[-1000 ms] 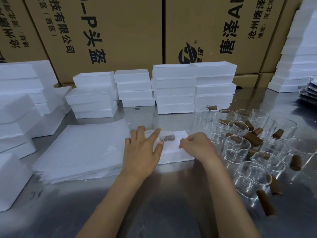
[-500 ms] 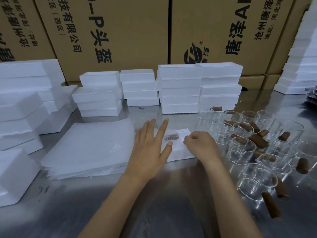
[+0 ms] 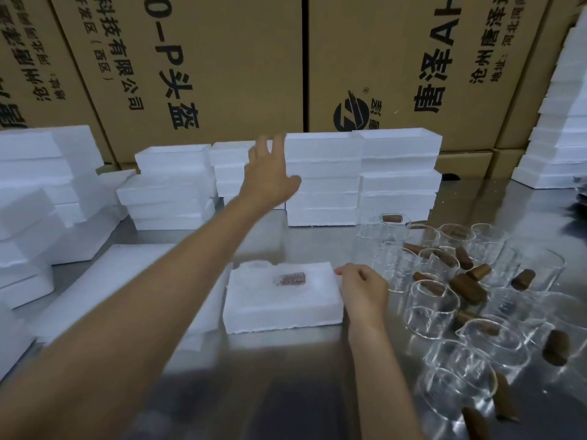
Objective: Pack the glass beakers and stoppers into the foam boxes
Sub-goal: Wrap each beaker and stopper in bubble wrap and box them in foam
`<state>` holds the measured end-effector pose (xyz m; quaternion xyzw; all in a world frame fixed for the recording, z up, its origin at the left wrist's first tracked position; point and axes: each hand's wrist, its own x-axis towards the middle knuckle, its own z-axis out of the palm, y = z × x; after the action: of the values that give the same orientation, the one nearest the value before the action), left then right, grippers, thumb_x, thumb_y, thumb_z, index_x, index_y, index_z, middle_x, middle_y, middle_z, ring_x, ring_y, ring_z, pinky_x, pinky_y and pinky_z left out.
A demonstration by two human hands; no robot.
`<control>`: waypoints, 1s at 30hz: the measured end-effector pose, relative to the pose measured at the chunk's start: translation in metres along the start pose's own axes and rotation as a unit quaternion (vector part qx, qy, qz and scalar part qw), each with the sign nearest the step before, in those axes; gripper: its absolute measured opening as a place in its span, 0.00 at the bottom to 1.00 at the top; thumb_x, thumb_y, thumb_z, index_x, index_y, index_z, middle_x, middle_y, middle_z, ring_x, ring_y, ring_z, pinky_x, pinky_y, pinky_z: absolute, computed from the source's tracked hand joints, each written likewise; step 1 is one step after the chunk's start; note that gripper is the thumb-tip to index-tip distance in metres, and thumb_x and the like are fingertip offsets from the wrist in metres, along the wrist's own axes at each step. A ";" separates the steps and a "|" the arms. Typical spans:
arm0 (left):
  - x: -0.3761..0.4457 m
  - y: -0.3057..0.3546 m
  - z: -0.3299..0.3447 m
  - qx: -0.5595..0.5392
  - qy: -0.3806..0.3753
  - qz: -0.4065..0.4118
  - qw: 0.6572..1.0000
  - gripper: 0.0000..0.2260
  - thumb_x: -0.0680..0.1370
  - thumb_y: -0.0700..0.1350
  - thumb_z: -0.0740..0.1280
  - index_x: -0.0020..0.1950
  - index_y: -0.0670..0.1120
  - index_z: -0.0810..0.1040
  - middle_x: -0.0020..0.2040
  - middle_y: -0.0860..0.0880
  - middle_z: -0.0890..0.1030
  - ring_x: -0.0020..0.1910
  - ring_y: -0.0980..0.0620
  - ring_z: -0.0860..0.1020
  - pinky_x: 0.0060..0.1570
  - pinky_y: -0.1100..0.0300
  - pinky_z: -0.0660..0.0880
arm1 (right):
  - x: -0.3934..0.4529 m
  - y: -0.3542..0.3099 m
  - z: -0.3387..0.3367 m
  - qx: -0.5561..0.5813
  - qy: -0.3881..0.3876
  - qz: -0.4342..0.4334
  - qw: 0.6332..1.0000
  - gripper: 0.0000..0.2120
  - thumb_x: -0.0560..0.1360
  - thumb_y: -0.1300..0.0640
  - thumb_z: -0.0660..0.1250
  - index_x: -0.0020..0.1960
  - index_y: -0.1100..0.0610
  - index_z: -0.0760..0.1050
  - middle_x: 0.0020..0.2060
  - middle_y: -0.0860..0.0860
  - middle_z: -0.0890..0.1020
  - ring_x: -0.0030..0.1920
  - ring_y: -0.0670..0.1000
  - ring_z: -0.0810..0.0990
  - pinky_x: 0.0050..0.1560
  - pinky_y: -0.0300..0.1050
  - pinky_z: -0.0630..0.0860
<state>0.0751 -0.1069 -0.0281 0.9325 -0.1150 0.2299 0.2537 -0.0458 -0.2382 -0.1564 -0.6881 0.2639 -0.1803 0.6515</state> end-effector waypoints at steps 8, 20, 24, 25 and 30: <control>0.097 -0.001 0.024 0.191 -0.084 -0.013 0.978 0.34 0.73 0.42 0.71 0.77 0.47 0.61 0.80 0.40 0.48 0.78 0.38 0.48 0.71 0.45 0.62 | 0.010 -0.002 0.005 0.024 -0.008 0.017 1.000 0.11 0.75 0.57 0.63 0.37 0.53 0.82 0.32 0.42 0.80 0.37 0.43 0.76 0.41 0.42 0.72; 0.069 -0.021 -0.020 0.044 0.045 0.038 0.997 0.20 0.73 0.41 0.71 0.62 0.40 0.71 0.61 0.41 0.70 0.61 0.41 0.70 0.55 0.51 0.70 | 0.008 -0.008 0.000 0.069 -0.026 0.039 0.996 0.10 0.75 0.59 0.63 0.39 0.59 0.81 0.31 0.43 0.77 0.34 0.44 0.73 0.39 0.42 0.72; 0.016 -0.030 -0.054 -0.115 0.097 0.008 0.989 0.18 0.75 0.45 0.71 0.63 0.48 0.72 0.58 0.49 0.74 0.54 0.48 0.73 0.41 0.62 0.68 | 0.003 -0.010 -0.005 0.077 -0.037 0.049 0.995 0.09 0.75 0.59 0.64 0.40 0.57 0.82 0.33 0.45 0.78 0.36 0.46 0.74 0.40 0.44 0.71; -0.003 -0.033 -0.059 -0.161 0.108 -0.007 0.981 0.19 0.75 0.46 0.71 0.65 0.51 0.72 0.57 0.51 0.74 0.53 0.50 0.73 0.39 0.64 0.68 | 0.001 -0.011 -0.005 0.076 -0.037 0.051 0.995 0.09 0.75 0.59 0.64 0.40 0.56 0.81 0.33 0.46 0.78 0.36 0.47 0.74 0.39 0.44 0.71; -0.089 -0.042 -0.071 -0.310 0.073 -0.062 0.946 0.21 0.75 0.48 0.74 0.64 0.59 0.70 0.60 0.50 0.77 0.53 0.49 0.79 0.41 0.57 0.76 | -0.007 -0.012 -0.010 0.076 -0.022 0.043 0.996 0.06 0.76 0.57 0.65 0.41 0.55 0.77 0.33 0.49 0.75 0.35 0.50 0.71 0.40 0.44 0.68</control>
<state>-0.0146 -0.0253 -0.0350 0.7936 -0.1041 0.2339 0.5519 -0.0558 -0.2416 -0.1429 -0.6286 0.2646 -0.1566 0.7143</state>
